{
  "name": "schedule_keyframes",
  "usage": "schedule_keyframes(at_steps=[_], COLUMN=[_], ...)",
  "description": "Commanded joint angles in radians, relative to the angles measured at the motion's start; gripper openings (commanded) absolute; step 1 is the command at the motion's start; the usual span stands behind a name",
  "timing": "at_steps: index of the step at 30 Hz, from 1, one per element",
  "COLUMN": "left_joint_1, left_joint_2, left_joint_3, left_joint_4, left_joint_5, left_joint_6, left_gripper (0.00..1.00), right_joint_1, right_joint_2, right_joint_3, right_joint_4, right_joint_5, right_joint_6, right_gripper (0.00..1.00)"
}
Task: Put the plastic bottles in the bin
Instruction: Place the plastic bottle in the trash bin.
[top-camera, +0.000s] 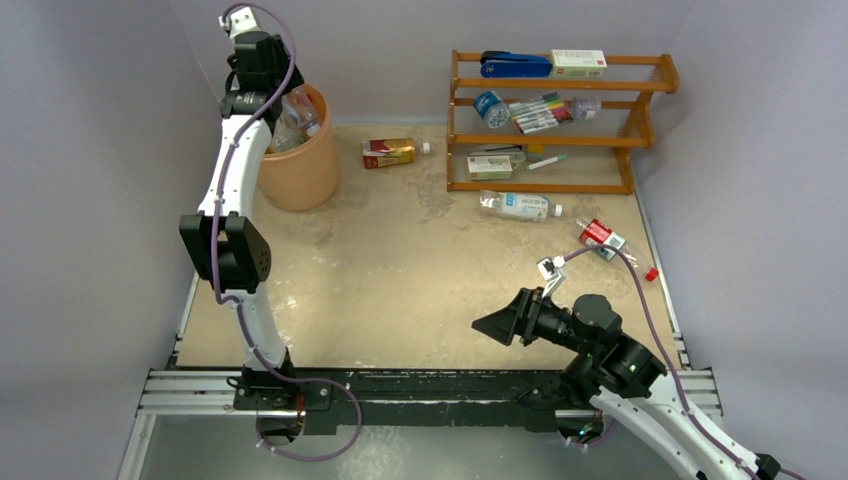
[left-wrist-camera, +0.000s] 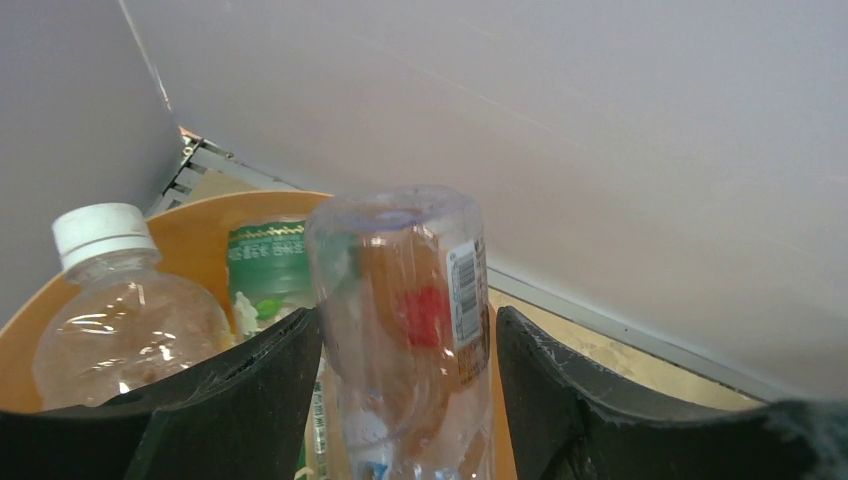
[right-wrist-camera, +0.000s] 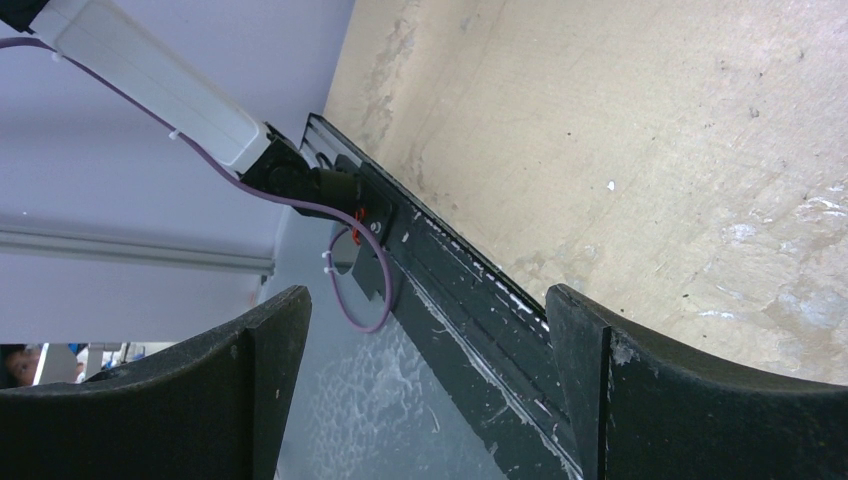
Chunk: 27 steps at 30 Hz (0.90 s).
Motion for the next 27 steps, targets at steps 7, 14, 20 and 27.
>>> schedule_keyframes(at_steps=[7,14,20,27], left_joint_1=[-0.023,-0.023,-0.023,-0.023], left_joint_2=[0.031,0.014,-0.052,-0.178], left_joint_3=[-0.006,-0.032,-0.091,-0.169], left_joint_4=[0.035,0.035,0.023,-0.003], left_joint_5=[-0.009,0.008,0.004,-0.012], left_joint_6=[0.02,-0.026,-0.064,-0.1], left_gripper=[0.69,0.7,0.7,0.7], right_joint_1=[0.006,0.006,0.006,0.006], right_joint_2=[0.017,0.008,-0.007,-0.008], right_joint_3=[-0.003,-0.012,-0.021,-0.02], right_joint_4=[0.064,0.063,0.056,0.054], right_joint_5=[-0.023,-0.023,-0.023,-0.017], right_joint_6=[0.001,0.003,0.006,0.006], right_gripper=[0.9,0.9,0.9,0.9])
